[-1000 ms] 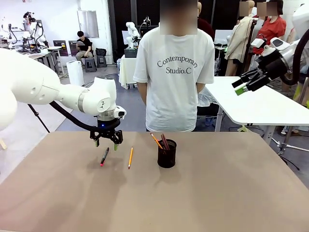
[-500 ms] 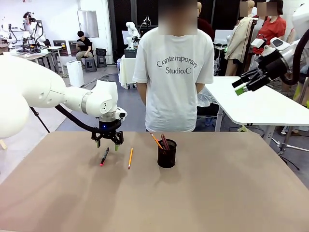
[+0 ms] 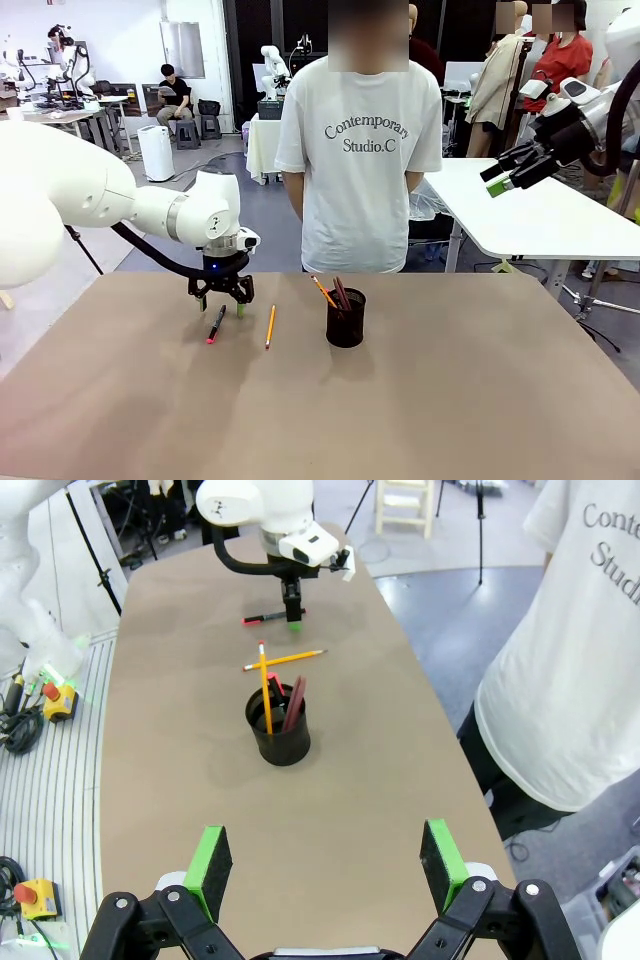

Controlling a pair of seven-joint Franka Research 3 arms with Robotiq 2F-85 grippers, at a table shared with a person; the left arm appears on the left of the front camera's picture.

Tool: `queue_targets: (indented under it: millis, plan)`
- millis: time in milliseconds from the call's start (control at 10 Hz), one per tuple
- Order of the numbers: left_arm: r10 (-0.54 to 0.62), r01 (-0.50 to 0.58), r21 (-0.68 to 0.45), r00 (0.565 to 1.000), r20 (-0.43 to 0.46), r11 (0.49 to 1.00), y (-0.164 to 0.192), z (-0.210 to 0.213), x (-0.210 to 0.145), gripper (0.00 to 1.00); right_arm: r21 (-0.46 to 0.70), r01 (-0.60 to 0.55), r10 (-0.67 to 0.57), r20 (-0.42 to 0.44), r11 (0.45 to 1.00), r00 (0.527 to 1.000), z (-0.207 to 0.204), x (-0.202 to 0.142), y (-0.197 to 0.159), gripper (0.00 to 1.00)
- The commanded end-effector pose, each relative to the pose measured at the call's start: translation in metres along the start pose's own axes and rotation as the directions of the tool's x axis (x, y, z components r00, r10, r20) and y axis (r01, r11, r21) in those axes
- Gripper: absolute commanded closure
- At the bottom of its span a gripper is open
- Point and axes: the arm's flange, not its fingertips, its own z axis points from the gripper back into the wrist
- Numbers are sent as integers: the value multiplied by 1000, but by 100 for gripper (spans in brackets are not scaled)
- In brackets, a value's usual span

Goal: Place the pens into the pen holder.
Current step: Pick up a writing instrument from the table and place it into the Pen holder.

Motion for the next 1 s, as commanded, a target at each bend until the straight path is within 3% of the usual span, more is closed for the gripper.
queue_targets:
  millis: [0,300,400,900]
  plan:
    - [6,-5,-31,1000,14,999,5,2,3,38,-9,13,-13,2,1000,1000,0,3,1,0]
    - [16,-16,-39,1000,6,999,8,1,2,96,-9,13,-13,2,1000,1000,0,3,1,0]
    - [20,-21,-41,1000,-1,999,8,1,1,100,-9,13,-13,2,1000,1000,0,3,1,0]
    - [68,-67,9,996,-65,998,12,8,-16,100,-9,13,-13,2,1000,1000,0,3,1,0]
